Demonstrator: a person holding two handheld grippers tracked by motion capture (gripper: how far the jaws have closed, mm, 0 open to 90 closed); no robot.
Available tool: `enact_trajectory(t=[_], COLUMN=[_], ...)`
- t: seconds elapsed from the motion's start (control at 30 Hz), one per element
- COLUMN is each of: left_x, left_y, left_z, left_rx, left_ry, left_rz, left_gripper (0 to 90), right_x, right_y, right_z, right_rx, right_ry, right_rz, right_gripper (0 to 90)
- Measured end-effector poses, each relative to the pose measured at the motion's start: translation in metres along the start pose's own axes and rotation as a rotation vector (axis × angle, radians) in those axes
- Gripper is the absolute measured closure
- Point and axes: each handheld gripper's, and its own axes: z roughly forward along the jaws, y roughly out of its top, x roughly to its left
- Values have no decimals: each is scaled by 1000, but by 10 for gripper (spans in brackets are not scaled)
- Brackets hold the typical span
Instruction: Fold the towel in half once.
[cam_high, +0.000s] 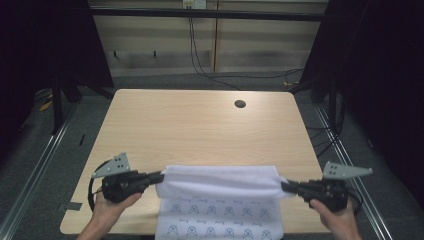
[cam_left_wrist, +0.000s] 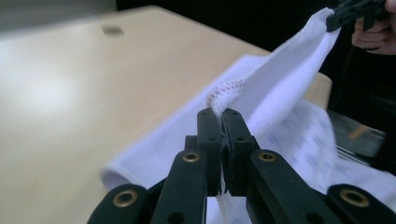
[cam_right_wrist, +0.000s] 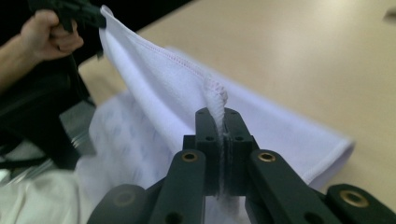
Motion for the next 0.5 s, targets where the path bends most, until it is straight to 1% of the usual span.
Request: enact_trajectory(t=[0.03,0.07,0.1,0.13,0.17,0.2,0.23,0.27,0.33,0.37,0.4,0.43,0.47,0.5], left_x=[0,2,3,3,4,2,2,4,5,5,5,5,7,8], left_y=[0,-19,-26,-26,-31,-35,-35,-39,-40,-42,-43,-43,-43,-43], left_z=[0,13,20,20,28,36,36,41,43,46,48,48,55,58], left_rx=[0,98,153,153,211,273,273,282,290,296,306,306,347,347], left_ry=[0,-9,0,0,-8,-3,-3,-23,-26,-36,-32,-32,-15,-6], left_rz=[0,-67,-100,-100,-134,-112,-112,-128,-131,-124,-118,-118,-108,-107], left_gripper=[877,877,877,877,877,876,877,877,876,875,876,876,876,876], right_x=[0,4,5,4,4,-2,-2,-5,-7,-10,-9,-9,-9,-9], right_y=[0,-17,-25,-33,-33,-49,-49,-56,-58,-58,-58,-58,-58,-59], right_z=[0,8,13,17,17,27,27,32,33,36,39,39,45,48], right_rx=[0,67,100,112,112,140,140,201,205,215,233,233,270,289], right_ry=[0,-3,-10,2,2,15,15,-7,-7,-13,-19,-19,-34,-44], right_rz=[0,17,20,49,49,105,105,105,114,123,114,114,100,92], right_gripper=[867,867,867,867,867,867,867,867,867,867,867,867,867,867])
